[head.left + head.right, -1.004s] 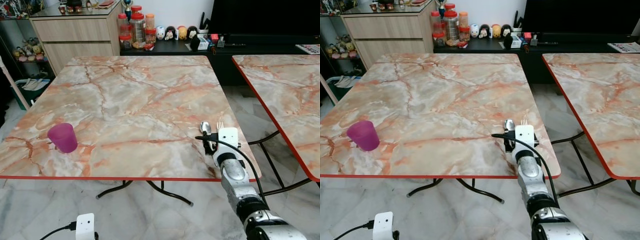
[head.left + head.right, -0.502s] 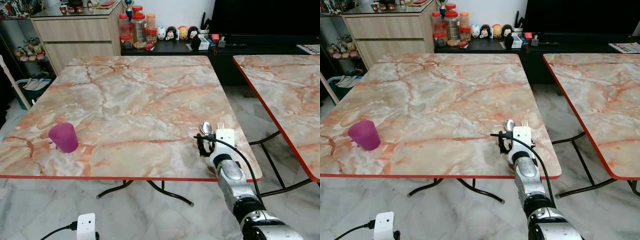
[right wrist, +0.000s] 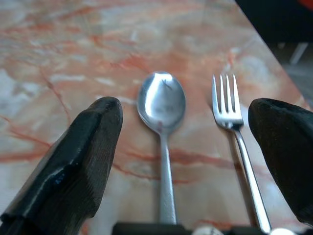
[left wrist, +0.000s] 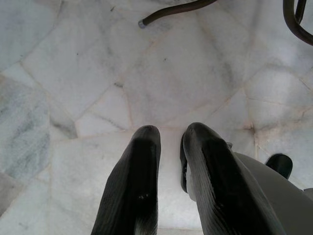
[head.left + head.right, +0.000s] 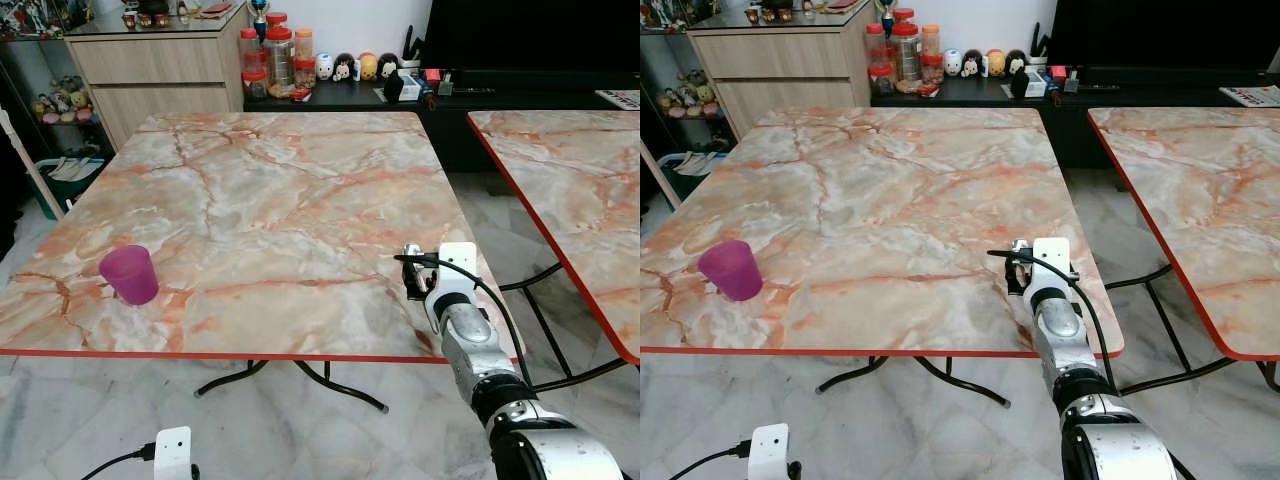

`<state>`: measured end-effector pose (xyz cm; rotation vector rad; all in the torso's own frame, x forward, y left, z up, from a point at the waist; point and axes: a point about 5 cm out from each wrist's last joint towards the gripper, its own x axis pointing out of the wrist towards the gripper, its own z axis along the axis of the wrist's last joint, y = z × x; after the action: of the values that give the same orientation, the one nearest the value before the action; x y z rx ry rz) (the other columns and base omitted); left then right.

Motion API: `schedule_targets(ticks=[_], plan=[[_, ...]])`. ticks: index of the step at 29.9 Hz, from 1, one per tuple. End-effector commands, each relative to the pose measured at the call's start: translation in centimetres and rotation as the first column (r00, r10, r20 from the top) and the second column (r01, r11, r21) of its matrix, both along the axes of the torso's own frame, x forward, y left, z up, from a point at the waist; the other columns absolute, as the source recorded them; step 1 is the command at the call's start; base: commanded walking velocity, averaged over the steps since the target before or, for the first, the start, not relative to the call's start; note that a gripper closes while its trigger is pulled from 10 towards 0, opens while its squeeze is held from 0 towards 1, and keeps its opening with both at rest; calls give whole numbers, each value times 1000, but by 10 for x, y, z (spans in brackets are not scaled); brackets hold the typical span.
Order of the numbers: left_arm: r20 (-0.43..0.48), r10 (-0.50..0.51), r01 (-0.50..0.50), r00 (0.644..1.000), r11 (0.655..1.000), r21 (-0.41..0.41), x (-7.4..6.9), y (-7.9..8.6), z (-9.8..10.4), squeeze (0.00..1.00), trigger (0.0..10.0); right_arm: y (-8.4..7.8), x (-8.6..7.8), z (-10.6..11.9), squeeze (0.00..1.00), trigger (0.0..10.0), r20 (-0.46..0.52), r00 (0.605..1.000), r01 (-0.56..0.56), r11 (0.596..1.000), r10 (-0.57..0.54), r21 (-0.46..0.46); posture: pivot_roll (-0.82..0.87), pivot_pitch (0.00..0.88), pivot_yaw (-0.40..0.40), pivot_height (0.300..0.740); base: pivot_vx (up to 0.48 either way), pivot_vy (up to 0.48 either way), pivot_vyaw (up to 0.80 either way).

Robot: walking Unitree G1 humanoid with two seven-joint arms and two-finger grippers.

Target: Setting the table

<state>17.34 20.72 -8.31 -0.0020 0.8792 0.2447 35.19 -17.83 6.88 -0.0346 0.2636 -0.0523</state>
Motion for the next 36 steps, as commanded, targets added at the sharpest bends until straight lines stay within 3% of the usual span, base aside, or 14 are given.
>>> schedule_targets(ticks=[1, 12, 25, 26, 27, 28, 30, 32, 33, 36], plan=[[-21, -18, 18, 1000, 1000, 6, -1, 0, -1, 0, 10000, -2, 3, 1, 0, 10000, -37, 999, 15, 1000, -15, 19, 4, 0, 5, 709, 0, 0, 0], [-14, -16, 16, 1000, 1000, 7, 1, 0, 0, 0, 10000, 11, -2, -11, 0, 10000, -102, 994, -39, 997, 45, 63, 10, 0, 2, 709, 0, 0, 0], [-18, -20, 20, 1000, 1000, -3, 0, -1, -1, 0, 10000, 4, -9, -22, 0, 10000, -152, 988, 7, 998, 3, 62, 10, 0, 2, 709, 0, 0, 0], [-18, -20, 20, 1000, 1000, -4, 0, -1, -1, 0, 10000, 3, -10, -22, 0, 8078, -157, 988, 6, 998, 4, 61, 10, 0, 2, 709, 0, 0, 0], [-18, -20, 20, 1000, 1000, -5, 0, -1, -1, 0, 10000, 4, -10, -23, 0, 4863, -163, 987, 2, 998, 8, 58, 9, 0, 2, 709, 0, 0, 0], [-19, -20, 20, 1000, 1000, -6, 0, -1, -1, 0, 10000, 4, -10, -23, 0, 4863, -168, 986, -1, 998, 11, 56, 9, 0, 2, 709, 0, 0, 0], [-19, -22, 21, 1000, 1000, -10, 0, -2, -1, 0, 10000, 4, -10, -24, 0, 1647, -170, 985, -3, 998, 13, 56, 9, 0, 1, 709, 0, 0, 0], [-20, -22, 22, 1000, 1000, -11, 0, -2, -1, 0, 10000, 4, -11, -24, 0, 1647, -171, 985, -3, 998, 12, 56, 9, 0, 1, 709, 0, 0, 0], [-20, -22, 21, 1000, 1000, -13, 0, -2, -1, 0, 10000, 5, -11, -25, 0, 0, -175, 985, -5, 998, 14, 56, 13, 0, -1, 709, 0, 0, 0], [-24, -23, 23, 999, 1000, -19, -1, -3, -2, 0, 10000, 6, -12, -27, 0, 0, -184, 983, -13, 998, 23, 58, 12, 0, 0, 709, 0, 0, 0]])
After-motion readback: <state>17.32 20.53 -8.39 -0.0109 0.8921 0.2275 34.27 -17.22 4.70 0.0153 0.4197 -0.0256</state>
